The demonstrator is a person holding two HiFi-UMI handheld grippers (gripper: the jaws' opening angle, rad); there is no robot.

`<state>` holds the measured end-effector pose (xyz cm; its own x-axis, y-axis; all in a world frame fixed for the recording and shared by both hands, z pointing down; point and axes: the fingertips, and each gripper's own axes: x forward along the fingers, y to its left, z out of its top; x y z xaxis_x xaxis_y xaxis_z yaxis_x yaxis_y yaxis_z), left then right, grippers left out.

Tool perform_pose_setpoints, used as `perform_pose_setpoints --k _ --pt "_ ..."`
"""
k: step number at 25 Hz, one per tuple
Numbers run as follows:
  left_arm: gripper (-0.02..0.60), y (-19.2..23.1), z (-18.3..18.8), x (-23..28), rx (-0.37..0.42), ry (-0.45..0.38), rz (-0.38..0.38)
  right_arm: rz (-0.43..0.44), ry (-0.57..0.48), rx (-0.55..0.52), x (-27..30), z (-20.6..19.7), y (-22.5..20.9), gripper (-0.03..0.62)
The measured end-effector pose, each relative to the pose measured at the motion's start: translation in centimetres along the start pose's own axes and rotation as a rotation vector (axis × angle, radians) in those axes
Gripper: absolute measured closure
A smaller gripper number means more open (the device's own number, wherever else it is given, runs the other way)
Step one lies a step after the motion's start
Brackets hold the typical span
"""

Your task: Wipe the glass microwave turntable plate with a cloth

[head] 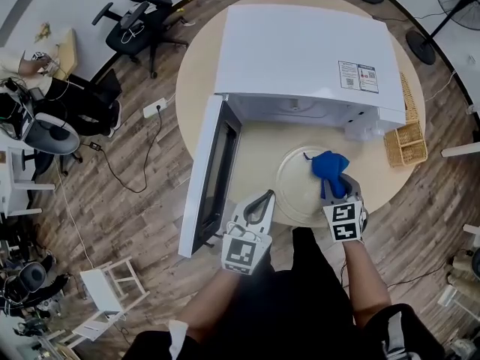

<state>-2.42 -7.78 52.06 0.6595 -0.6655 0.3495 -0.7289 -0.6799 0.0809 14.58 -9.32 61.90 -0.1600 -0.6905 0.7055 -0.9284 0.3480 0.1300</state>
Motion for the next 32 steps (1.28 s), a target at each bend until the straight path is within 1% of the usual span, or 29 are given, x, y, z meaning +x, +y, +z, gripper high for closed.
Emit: perform_pose_setpoints --k 5,8,12,15,21,32 --pt "0.575 0.4 -0.1 -0.9 0.001 -0.001 0.005 0.119 -0.076 0.009 -1.4 1.8 4.2 0.502" --pt "0.575 0.6 -0.5 -1.5 0.001 0.004 0.007 0.201 -0.097 -0.006 -1.5 2.4 7.7 0.501" --pt "0.575 1.0 -0.7 -2.3 -0.006 0.005 0.019 0.267 -0.063 -0.036 -1.1 2.1 11.6 0.502" --pt "0.575 1.0 -0.9 -2.8 0.012 0.01 0.02 0.296 -0.031 -0.049 -0.6 1.6 13.6 0.503" --pt "0.575 1.2 -1.1 -3.2 0.015 0.01 0.011 0.309 0.014 -0.098 0.7 0.0 15.7 0.503" --pt "0.575 -0.1 -0.6 -2.0 0.031 0.006 -0.051 0.254 0.055 -0.084 0.7 -1.7 14.2 0.503"
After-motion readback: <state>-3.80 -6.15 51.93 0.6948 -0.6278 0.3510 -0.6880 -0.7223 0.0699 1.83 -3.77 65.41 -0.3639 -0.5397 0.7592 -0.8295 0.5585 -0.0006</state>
